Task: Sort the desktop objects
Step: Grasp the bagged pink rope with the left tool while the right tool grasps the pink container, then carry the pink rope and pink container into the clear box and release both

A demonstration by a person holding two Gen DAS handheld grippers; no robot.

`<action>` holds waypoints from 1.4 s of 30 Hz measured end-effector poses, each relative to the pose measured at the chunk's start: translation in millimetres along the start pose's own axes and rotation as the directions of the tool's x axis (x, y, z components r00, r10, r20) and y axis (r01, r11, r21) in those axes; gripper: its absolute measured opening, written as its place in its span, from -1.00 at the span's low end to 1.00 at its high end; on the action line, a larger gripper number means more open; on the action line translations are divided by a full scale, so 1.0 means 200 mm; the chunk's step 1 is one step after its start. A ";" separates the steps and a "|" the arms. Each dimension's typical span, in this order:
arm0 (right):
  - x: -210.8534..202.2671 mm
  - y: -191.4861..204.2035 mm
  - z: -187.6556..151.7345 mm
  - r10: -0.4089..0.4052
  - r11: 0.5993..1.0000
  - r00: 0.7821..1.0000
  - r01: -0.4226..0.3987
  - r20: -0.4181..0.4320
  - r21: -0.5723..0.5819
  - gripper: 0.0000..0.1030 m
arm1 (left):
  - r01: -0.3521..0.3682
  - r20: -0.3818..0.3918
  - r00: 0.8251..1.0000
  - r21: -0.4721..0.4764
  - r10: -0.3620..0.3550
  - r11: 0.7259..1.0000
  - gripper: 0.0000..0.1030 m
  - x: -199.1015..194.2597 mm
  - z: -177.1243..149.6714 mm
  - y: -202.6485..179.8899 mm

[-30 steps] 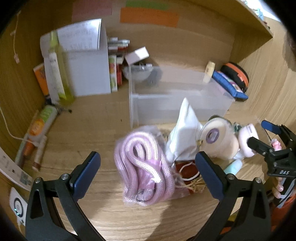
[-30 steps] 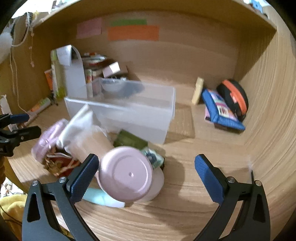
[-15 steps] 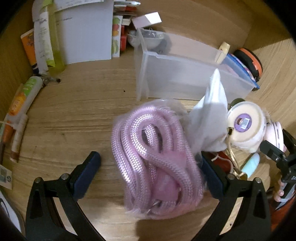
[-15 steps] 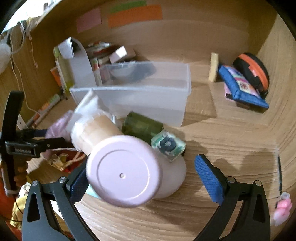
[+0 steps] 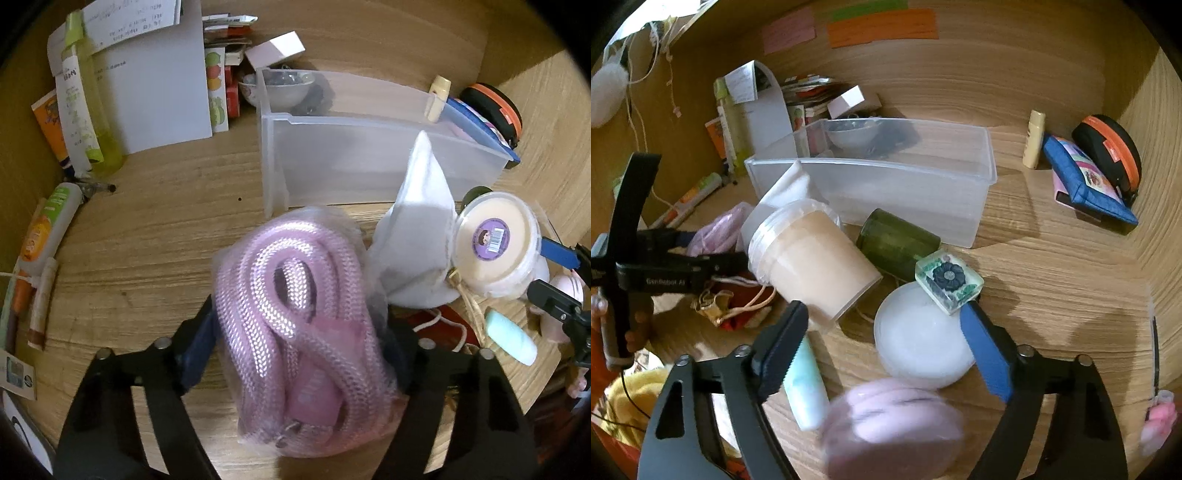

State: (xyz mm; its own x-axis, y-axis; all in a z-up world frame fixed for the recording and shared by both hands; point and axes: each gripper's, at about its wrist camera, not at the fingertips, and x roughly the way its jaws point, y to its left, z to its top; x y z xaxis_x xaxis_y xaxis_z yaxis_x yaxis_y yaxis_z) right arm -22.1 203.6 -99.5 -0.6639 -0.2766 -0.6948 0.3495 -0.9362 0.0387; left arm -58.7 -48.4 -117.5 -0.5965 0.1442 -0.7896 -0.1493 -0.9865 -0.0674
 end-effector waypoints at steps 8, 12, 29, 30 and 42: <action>-0.09 -0.08 -0.04 -0.033 0.998 0.998 0.030 0.050 0.053 0.53 | 0.005 0.041 0.999 -0.049 -0.003 0.999 0.16 -0.02 -0.02 0.02; -0.13 -0.11 -0.06 0.005 0.997 1.000 -0.006 0.015 0.076 0.53 | 0.011 0.053 0.999 -0.077 -0.007 0.997 0.12 -0.05 -0.03 0.07; -0.10 -0.09 -0.18 0.007 0.994 1.000 -0.005 -0.025 0.112 0.20 | 0.012 0.182 0.983 -0.125 0.011 0.992 0.12 -0.29 -0.07 0.12; -0.12 -0.09 -0.17 0.008 0.994 1.000 -0.007 -0.010 0.113 0.20 | 0.016 0.192 0.981 -0.124 0.009 0.992 0.12 -0.30 -0.06 0.11; -0.22 -0.17 0.10 0.013 0.993 0.995 -0.025 0.097 0.118 0.20 | 0.064 0.292 0.956 -0.109 -0.030 0.992 0.12 -0.46 0.10 0.07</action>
State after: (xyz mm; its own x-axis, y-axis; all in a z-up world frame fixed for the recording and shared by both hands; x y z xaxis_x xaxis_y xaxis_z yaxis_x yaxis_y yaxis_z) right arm -17.9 243.0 -57.1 -0.7201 -0.3085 -0.6215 0.2851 -0.9482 0.1404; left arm -22.2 -73.5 -33.6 -0.7960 0.1899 -0.5748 -0.1007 -0.9778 -0.1836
